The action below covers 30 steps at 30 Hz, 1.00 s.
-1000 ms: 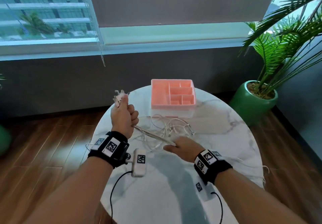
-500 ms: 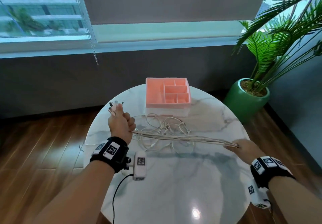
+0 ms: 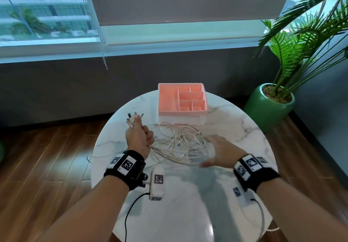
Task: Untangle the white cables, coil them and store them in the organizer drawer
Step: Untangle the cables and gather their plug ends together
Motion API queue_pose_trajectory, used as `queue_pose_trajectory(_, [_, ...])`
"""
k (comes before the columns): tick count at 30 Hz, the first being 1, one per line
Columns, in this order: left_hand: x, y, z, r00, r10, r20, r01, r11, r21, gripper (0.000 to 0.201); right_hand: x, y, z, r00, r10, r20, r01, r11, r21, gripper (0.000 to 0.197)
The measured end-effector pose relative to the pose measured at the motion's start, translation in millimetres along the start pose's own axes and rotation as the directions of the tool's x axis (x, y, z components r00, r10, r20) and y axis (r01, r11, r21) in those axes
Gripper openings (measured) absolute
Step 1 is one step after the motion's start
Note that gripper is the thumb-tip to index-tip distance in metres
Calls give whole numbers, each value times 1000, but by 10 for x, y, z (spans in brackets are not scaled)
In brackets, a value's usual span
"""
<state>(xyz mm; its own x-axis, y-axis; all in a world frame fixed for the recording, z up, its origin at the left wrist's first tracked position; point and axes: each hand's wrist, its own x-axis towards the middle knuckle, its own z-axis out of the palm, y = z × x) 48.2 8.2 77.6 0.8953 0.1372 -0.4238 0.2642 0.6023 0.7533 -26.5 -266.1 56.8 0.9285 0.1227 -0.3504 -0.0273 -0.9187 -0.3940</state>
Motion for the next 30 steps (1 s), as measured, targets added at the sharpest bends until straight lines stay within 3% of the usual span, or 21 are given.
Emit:
queue_pose_trajectory(3, [-38,-50,17,1000,0,18,0,1000,9,27,108,-817,21,979,-201,-36,203,974,104,105])
queue_pose_trajectory(6, [-37,-103,-17,1000,-2,22,2,1000,-2,27,244,-1307,302,966,-259,16,257,963,85,38])
queue_pose_trajectory(7, [-22,-110,-63,1000,-4,19,4,1000,0,25,274,-1371,424,965,-261,6,259,961,93,24])
queue_pose_trajectory(12, [13,-239,-423,994,-81,79,69,987,144,21,234,-1190,926,963,-270,-4,269,960,79,37])
queue_pose_trajectory(16, [32,-425,-647,992,-111,52,90,946,313,24,230,-1059,1059,957,-268,113,269,963,3,46])
queue_pose_trajectory(22, [102,-383,-789,996,-92,3,89,969,231,31,174,-621,1080,979,-143,148,149,988,-29,35])
queue_pose_trajectory(26, [151,-295,-854,989,-140,-57,146,981,127,33,101,-334,1019,996,-79,47,82,994,-69,33])
queue_pose_trajectory(30, [162,-279,-859,985,-173,-27,174,984,33,26,90,-244,1007,999,-17,33,20,995,-94,44])
